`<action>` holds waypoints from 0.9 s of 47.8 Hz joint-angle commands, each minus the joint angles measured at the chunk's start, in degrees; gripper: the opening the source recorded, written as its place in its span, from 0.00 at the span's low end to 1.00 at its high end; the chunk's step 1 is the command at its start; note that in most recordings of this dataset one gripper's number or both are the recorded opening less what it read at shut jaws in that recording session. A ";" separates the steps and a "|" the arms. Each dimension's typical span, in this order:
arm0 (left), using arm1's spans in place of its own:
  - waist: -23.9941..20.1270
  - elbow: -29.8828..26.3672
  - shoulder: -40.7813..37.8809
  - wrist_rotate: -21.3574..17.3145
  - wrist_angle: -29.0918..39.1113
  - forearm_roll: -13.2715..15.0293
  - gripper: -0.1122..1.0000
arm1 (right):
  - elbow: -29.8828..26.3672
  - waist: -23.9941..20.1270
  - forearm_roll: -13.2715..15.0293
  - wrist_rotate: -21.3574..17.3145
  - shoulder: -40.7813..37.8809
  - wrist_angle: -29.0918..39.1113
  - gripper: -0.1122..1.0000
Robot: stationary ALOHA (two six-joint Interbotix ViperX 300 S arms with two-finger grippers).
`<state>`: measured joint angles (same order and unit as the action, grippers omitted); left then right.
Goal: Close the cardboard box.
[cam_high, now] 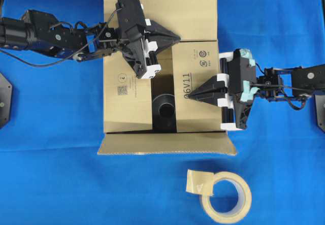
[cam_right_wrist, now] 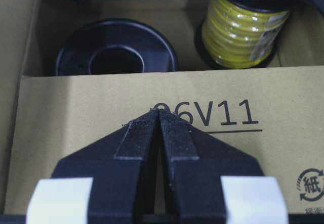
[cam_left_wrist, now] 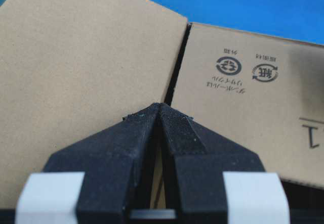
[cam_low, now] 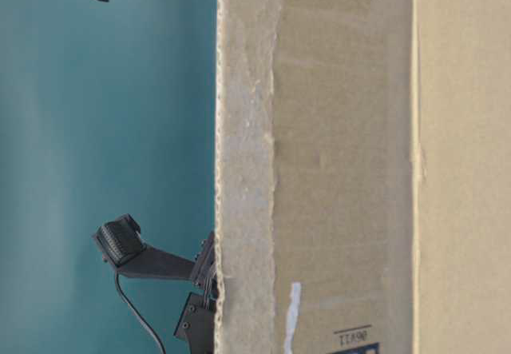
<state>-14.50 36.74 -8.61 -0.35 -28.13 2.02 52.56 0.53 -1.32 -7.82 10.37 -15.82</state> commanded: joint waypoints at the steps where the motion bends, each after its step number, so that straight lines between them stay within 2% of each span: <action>1: -0.09 -0.70 0.79 0.00 -0.18 -0.09 0.11 | -1.23 -0.70 0.00 -0.09 4.04 0.62 0.10; 11: 0.00 -0.62 0.70 0.00 0.00 -0.09 0.11 | -0.53 -5.01 0.35 0.44 13.80 2.90 0.10; 22: 0.09 -0.35 0.70 0.00 0.00 -0.09 0.11 | 2.02 -13.54 0.44 0.44 21.27 1.49 0.10; 33: 0.09 -0.18 0.70 0.00 0.00 -0.09 0.11 | 2.37 -20.74 0.62 0.70 19.78 1.93 0.10; 43: 0.09 -0.09 0.70 0.00 0.00 -0.09 0.11 | 2.55 -23.38 0.53 0.70 14.50 1.67 0.10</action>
<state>-14.50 36.83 -8.61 -0.35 -27.95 2.02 55.63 -22.41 -0.79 -7.21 26.54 -13.71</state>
